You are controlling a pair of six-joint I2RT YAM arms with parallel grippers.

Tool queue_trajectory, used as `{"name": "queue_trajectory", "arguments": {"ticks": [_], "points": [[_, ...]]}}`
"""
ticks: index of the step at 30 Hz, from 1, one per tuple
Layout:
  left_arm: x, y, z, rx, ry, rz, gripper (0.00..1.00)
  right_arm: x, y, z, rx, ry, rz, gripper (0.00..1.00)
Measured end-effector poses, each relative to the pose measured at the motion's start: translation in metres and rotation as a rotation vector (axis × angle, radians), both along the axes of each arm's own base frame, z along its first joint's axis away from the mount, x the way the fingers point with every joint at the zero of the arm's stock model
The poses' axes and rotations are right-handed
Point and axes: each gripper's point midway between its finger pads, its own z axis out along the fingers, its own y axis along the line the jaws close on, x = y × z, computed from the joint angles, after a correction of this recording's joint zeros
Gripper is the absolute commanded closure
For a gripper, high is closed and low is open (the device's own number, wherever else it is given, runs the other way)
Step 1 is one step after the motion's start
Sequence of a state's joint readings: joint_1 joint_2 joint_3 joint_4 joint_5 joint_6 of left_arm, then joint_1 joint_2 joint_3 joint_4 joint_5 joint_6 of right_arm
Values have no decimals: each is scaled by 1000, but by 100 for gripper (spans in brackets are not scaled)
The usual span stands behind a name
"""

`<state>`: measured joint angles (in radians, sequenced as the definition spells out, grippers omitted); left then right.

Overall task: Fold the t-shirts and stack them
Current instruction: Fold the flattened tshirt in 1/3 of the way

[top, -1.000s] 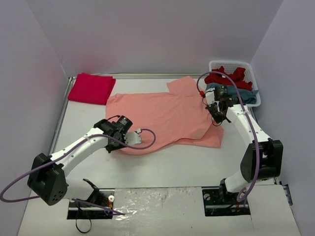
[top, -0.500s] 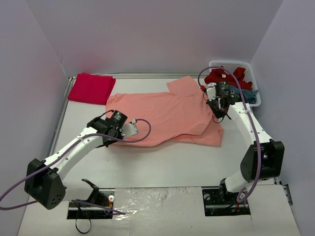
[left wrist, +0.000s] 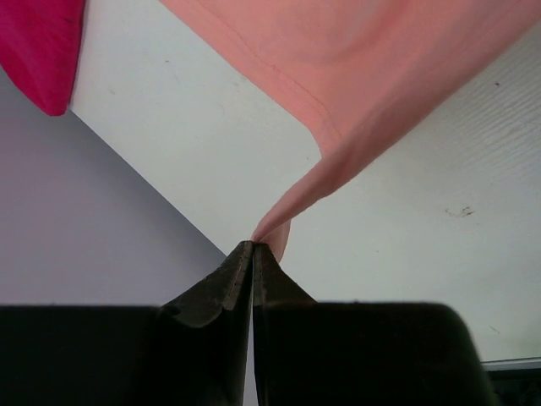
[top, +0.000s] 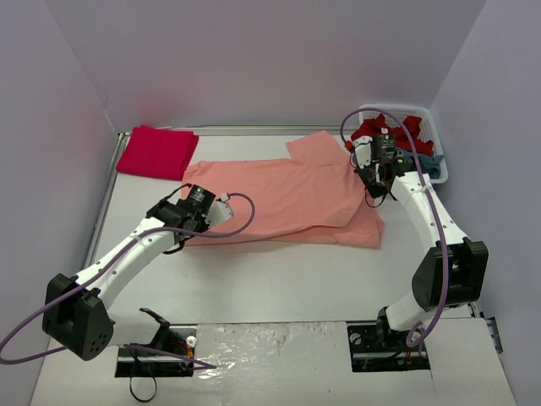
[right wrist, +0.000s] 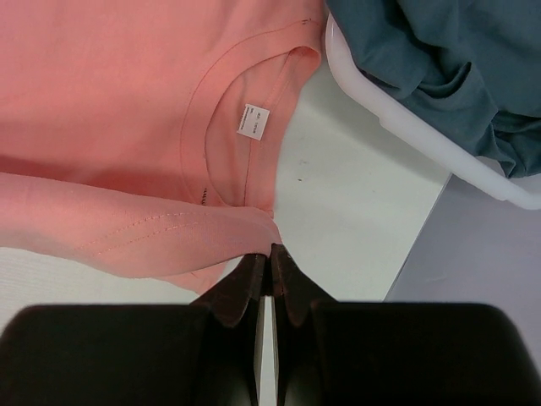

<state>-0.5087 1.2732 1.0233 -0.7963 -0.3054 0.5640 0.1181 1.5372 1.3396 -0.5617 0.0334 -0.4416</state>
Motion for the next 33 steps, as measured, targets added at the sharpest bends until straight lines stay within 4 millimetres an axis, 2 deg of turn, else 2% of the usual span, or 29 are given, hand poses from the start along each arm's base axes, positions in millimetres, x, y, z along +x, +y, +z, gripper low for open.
{"name": "queue_trajectory", "arguments": {"ticks": [8,16,27,33], "points": [[13,10,9,0,-63,54,98,-1,6,2,11,6,17,100],[20,12,14,0,-98,70,98,4,19,12,12,-8,50,100],[28,16,17,4,-131,94,98,16,38,2,-1,22,78,100],[27,21,19,-23,-129,101,98,10,44,2,-2,35,98,100]]}}
